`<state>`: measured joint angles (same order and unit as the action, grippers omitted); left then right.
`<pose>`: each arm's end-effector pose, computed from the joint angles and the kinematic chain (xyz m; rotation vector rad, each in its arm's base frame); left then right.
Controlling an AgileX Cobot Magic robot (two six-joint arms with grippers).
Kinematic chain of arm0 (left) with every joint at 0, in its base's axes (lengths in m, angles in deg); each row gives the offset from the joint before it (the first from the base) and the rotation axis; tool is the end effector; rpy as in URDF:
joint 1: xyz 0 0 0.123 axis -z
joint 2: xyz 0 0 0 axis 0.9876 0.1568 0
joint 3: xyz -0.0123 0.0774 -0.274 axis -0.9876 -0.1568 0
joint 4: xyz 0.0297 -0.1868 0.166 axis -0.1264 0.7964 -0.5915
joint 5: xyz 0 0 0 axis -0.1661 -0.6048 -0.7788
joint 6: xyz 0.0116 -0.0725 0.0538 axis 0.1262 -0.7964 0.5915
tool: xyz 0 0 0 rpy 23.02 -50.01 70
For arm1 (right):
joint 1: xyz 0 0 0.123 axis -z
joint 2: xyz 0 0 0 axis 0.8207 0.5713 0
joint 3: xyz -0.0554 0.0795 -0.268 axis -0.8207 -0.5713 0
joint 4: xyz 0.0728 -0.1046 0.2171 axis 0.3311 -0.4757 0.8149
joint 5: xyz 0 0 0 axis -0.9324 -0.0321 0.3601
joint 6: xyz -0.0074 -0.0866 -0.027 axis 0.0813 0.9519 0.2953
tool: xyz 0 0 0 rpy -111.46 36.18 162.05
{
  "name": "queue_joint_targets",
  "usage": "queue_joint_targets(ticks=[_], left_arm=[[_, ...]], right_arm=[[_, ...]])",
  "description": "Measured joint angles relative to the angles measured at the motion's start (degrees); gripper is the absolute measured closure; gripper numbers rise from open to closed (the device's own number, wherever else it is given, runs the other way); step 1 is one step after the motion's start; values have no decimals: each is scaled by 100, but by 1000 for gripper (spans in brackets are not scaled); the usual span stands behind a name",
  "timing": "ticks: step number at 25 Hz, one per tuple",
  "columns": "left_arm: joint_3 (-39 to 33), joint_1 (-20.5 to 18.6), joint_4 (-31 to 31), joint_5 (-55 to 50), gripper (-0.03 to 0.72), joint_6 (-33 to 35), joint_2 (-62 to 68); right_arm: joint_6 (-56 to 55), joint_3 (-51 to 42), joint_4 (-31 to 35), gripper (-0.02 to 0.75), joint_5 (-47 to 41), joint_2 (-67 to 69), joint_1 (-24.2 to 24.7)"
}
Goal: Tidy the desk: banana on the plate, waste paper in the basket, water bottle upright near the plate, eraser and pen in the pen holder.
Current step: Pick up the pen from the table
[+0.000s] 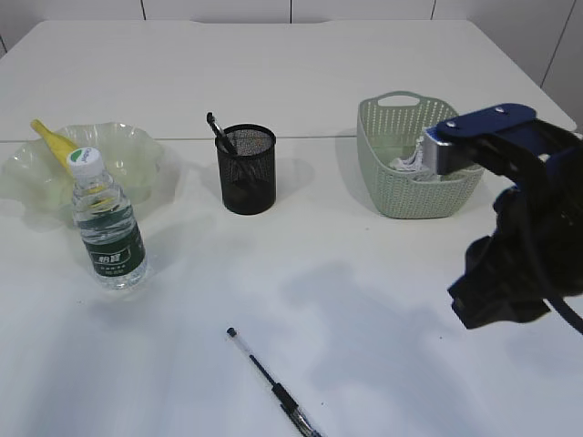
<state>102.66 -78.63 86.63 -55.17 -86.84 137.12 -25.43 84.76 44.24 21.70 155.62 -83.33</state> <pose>0.1743 -0.0222 0.3354 -0.0249 2.4947 -0.2736 0.2165 0.1248 0.2708 -0.7452 2.7803 0.2160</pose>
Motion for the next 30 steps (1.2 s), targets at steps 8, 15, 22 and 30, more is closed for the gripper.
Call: queue_joint_targets(ticks=[8, 15, 22, 30], left_arm=[[57, 537, 92, 159, 235, 603, 0], [122, 1790, -277, 691, 276, 756, 101], [694, 2838, -763, 938, 281, 806, 956], [976, 3933, -1263, 927, 281, 2048, 2047]], right_arm=[[-539, -882, -300, 512, 170, -1096, 0], [-1338, -891, -1065, 512, -102, -1835, 0], [-1488, -891, -1390, 513, -321, -1961, 0], [-1523, -891, -1658, 513, -466, -1961, 0]])
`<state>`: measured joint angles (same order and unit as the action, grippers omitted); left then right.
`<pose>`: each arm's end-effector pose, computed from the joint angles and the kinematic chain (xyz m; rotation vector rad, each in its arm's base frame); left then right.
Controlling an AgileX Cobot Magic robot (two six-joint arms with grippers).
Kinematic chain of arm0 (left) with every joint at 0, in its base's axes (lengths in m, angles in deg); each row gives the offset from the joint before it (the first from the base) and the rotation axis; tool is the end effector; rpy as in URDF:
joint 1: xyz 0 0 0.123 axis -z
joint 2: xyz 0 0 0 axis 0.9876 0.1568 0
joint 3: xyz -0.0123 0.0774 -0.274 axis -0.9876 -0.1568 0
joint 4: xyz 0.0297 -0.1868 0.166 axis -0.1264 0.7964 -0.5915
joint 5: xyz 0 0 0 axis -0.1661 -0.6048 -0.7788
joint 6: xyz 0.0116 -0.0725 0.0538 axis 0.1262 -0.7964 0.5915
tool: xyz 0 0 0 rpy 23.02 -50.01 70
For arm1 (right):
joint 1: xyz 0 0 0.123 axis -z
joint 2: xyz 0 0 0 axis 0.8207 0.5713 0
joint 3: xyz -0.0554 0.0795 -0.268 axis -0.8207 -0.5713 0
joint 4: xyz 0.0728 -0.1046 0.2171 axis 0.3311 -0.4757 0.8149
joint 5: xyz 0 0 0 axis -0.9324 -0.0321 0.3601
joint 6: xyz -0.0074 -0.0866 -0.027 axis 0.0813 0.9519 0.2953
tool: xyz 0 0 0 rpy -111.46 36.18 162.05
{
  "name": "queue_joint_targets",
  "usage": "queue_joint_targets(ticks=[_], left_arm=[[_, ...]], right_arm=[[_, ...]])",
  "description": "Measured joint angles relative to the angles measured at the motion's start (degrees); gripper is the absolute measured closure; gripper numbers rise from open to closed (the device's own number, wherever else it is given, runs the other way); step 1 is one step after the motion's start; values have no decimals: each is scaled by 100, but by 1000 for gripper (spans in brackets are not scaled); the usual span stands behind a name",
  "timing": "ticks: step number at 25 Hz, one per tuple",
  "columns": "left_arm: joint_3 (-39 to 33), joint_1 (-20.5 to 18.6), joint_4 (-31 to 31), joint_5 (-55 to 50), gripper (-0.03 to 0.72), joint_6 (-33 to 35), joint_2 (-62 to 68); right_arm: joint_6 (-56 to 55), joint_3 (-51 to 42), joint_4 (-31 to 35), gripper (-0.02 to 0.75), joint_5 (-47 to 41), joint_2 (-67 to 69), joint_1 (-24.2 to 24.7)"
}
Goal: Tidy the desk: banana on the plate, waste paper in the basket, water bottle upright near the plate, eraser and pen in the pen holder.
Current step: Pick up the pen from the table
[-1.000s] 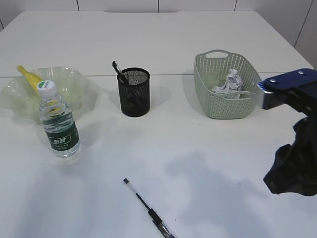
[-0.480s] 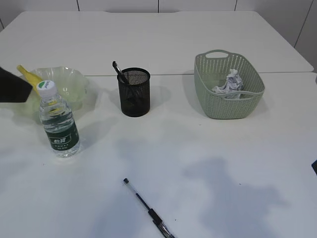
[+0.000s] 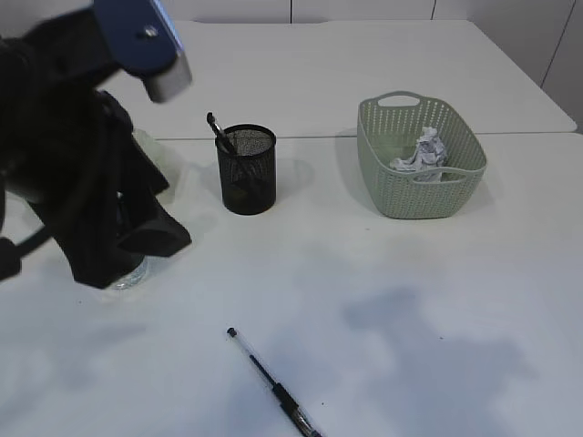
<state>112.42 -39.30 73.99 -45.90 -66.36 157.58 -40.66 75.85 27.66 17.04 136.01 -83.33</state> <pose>0.2035 -0.1796 0.3147 1.3159 2.1629 -0.1274 0.1566 0.0668 0.2976 -0.4801 2.6748 -0.0573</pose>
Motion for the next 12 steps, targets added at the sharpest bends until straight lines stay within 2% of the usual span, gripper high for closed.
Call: queue_joint_targets(ticks=[7, 12], left_arm=[[0, 612, -35, 27, 282, 1421, 734], [0, 929, -35, 463, 283, 2431, 1263]], right_arm=[[0, 0, -32, 514, -43, 0, 0], [0, 0, -32, 517, -43, 0, 0]])
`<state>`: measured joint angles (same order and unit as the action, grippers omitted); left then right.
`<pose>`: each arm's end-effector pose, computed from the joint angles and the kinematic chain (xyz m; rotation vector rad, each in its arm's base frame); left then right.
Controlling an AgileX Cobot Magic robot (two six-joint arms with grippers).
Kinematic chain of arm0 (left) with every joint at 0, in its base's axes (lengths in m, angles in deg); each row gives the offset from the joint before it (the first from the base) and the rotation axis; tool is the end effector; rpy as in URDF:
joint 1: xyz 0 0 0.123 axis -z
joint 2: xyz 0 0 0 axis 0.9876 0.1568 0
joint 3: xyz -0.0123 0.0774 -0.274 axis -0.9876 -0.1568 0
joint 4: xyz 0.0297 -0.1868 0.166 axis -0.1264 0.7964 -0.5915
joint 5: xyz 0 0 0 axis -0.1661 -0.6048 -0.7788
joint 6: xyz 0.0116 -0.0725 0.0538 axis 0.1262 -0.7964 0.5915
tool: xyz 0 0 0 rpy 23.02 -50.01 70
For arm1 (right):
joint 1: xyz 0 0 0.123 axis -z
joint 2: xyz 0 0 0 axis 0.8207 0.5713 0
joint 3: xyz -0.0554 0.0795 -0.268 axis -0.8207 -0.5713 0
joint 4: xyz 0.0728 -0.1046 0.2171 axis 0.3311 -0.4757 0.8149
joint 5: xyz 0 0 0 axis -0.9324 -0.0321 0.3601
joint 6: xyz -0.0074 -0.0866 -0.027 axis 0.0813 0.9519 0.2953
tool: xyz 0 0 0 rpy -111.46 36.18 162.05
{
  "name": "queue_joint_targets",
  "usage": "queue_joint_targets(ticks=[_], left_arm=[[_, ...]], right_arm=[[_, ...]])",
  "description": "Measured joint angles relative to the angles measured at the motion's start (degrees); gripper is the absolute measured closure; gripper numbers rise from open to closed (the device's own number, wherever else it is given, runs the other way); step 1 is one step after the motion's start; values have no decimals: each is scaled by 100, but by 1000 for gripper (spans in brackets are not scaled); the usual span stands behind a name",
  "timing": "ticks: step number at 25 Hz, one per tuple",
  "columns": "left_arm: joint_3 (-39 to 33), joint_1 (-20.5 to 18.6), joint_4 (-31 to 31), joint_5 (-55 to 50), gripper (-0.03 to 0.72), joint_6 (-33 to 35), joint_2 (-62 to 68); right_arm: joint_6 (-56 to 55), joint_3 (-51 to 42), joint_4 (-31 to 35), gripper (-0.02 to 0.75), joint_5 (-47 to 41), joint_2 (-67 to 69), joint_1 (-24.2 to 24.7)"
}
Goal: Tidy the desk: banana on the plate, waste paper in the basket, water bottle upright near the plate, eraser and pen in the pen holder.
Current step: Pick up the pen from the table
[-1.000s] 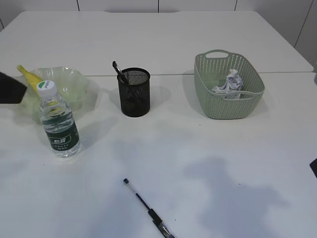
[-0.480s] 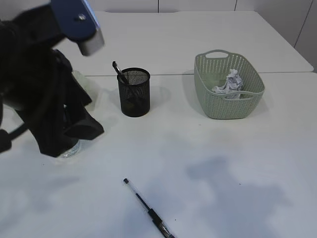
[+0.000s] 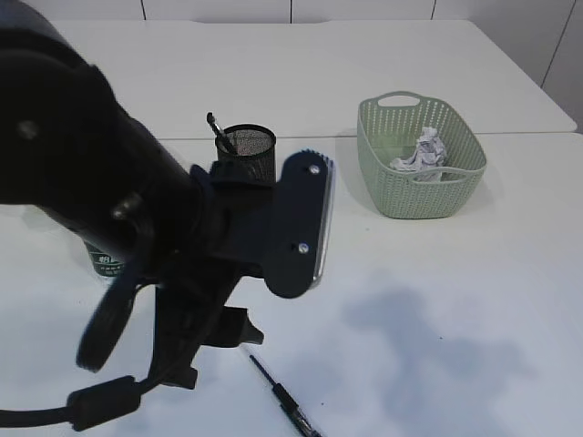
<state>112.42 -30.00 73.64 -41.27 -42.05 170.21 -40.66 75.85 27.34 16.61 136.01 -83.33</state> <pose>0.1985 -0.2426 0.2538 1.9904 1.7742 -0.0085 0.1563 0.0661 0.2975 -0.4822 2.6795 -0.0681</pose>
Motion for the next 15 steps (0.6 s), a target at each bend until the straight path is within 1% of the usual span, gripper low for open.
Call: queue_joint_targets(ticks=[5, 7, 12, 15], left_arm=[[23, 57, 0, 530, 286, 990, 545], [27, 57, 0, 628, 297, 1238, 749], [27, 57, 35, 931, 327, 1378, 1055], [27, 57, 256, 1019, 349, 1400, 1079]], right_arm=[[0, 0, -101, 517, 0, 0, 0], [0, 0, -165, 516, 0, 0, 0], [0, 0, -227, 517, 40, 0, 0], [0, 0, -237, 517, 85, 0, 0]])
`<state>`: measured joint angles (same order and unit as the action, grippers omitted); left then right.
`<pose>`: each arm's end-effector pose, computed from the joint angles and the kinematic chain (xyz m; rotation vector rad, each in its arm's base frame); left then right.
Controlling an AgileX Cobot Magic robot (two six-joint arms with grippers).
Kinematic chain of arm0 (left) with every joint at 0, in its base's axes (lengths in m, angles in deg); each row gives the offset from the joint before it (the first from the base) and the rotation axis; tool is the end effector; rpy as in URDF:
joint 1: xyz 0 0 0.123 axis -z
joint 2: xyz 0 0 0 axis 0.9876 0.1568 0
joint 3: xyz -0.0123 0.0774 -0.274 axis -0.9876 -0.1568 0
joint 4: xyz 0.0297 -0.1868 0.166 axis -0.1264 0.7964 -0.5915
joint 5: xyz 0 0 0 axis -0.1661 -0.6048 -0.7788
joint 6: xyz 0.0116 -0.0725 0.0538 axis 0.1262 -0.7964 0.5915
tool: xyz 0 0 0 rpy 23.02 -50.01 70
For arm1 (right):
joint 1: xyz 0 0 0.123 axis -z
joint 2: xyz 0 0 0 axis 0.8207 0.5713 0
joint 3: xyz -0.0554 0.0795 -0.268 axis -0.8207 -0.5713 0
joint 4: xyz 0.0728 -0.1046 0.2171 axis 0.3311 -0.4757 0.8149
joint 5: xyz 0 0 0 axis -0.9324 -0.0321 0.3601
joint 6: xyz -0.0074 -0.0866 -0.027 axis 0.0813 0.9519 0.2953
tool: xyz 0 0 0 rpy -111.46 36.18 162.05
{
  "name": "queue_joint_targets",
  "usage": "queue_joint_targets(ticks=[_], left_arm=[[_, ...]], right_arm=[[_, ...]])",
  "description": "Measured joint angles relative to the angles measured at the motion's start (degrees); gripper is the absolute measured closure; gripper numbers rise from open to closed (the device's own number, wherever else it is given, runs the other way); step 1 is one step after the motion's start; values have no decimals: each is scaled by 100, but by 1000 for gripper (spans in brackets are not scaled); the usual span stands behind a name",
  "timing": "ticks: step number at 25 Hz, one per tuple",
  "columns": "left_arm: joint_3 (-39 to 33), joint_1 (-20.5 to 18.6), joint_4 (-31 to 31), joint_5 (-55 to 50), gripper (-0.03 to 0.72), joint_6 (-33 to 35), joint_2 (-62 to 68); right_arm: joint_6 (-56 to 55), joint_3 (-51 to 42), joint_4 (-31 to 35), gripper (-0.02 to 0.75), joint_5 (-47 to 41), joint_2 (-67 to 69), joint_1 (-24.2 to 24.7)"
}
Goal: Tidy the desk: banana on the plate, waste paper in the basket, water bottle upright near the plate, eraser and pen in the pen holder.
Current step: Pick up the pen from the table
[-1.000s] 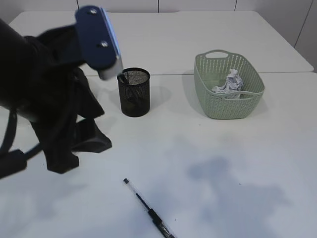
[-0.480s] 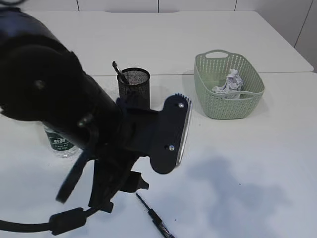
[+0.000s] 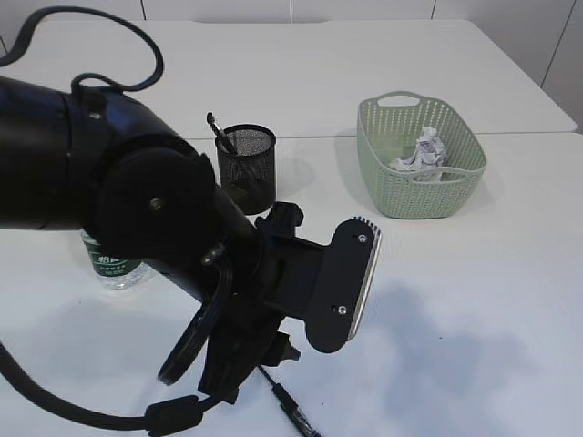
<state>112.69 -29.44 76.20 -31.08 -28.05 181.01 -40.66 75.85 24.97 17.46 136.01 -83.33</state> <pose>0.2159 -0.2734 0.1999 2.1818 1.5435 0.0200 0.1590 0.0639 0.2987 -0.4956 2.6486 -0.1121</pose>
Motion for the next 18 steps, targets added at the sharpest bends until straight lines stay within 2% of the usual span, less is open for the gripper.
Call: queue_joint_targets(ticks=[2, 9, 14, 18], left_arm=[[0, 0, 95, 60, 357, 156, 0], [22, 0, 344, -92, 362, 1458, 121], [22, 0, 785, -365, 365, 2357, 427], [26, 0, 947, -428, 367, 2635, 598]], right_arm=[[0, 0, 0, 517, 14, 0, 0], [0, 0, 0, 517, 66, 0, 0], [42, 0, 0, 517, 100, 0, 0], [98, 0, 0, 517, 100, 0, 0]])
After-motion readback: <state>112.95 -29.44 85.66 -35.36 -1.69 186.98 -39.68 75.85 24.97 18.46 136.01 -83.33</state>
